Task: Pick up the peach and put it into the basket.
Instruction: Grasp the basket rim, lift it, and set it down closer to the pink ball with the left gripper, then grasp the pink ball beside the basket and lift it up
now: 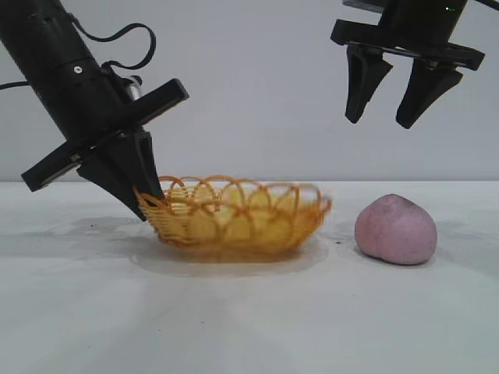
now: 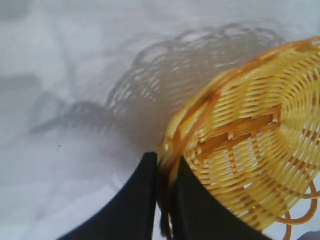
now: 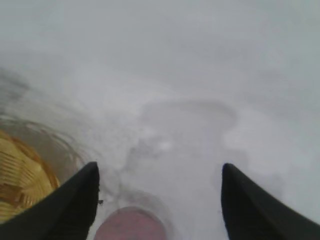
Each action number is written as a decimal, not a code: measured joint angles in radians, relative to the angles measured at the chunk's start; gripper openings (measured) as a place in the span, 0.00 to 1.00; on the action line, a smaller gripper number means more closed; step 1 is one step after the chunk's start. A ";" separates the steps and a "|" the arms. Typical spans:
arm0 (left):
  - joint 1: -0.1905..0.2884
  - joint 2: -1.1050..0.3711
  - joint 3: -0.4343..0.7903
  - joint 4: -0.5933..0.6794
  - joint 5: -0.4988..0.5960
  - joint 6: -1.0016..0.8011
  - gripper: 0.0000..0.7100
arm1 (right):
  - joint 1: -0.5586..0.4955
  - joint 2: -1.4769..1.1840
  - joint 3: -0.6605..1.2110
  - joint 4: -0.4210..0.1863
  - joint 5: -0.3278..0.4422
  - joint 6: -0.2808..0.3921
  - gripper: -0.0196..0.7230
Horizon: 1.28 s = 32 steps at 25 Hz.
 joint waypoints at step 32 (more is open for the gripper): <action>0.053 -0.096 -0.298 0.901 0.351 -0.353 0.66 | 0.000 0.000 -0.011 0.000 0.041 0.000 0.63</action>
